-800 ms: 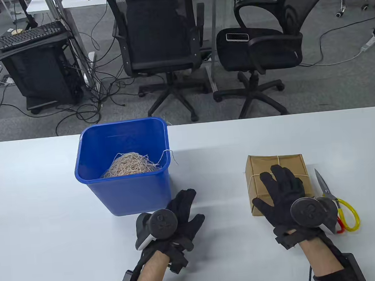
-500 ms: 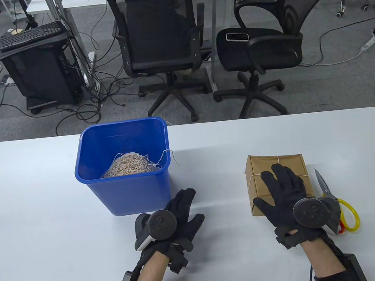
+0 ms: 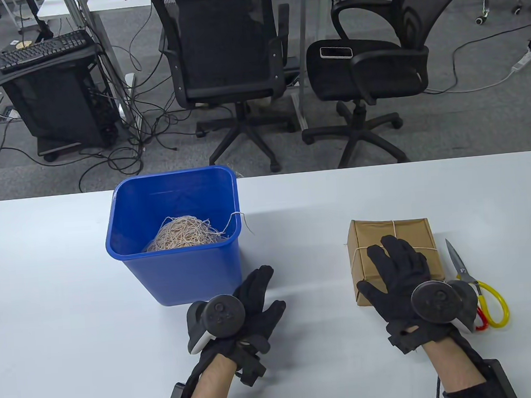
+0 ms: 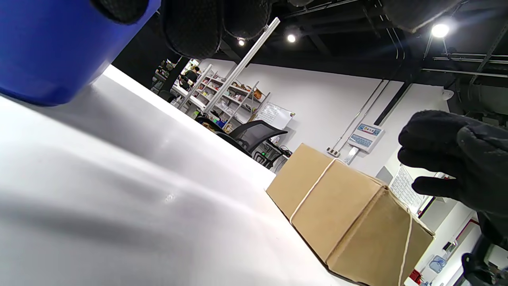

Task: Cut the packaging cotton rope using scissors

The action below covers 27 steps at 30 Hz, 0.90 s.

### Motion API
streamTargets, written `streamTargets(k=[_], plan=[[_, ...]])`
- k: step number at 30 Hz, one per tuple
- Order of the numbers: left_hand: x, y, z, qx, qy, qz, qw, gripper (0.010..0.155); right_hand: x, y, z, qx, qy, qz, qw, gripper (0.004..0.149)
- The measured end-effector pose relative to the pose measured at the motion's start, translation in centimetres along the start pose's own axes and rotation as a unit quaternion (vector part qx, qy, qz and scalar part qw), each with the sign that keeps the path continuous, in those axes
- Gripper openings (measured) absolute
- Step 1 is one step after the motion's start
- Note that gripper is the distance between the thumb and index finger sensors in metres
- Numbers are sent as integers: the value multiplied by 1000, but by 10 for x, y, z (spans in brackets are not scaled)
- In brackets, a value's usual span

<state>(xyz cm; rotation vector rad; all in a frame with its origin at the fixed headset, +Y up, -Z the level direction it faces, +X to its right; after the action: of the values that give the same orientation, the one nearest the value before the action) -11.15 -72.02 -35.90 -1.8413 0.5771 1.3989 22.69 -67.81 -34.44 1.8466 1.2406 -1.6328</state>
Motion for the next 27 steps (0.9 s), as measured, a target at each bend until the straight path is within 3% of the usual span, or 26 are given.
streamTargets(k=[13, 22, 27], plan=[[0, 1, 0, -2, 7, 3, 1000, 75, 1, -6, -15, -19, 16, -1, 1000, 74], [0, 1, 0, 0, 9, 5, 1000, 75, 4, 11, -44, -7, 37, 37, 999, 72], [-1, 2, 0, 0, 10, 6, 1000, 75, 7, 26, -51, 8, 20, 59, 998, 71]])
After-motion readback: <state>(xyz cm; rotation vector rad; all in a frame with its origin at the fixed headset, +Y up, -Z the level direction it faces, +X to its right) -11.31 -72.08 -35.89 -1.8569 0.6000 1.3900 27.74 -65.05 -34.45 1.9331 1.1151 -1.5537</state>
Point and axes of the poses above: the tracker on the back of each hand, its own y axis roughly to the little-finger side, its own x axis roughly from the wrist to the fingertips, z = x × y, the point moved 3 cm from there along x, roughly from the wrist to the fingertips, and after that the axes turned 11 degrees about z, right-handed, at the moved point
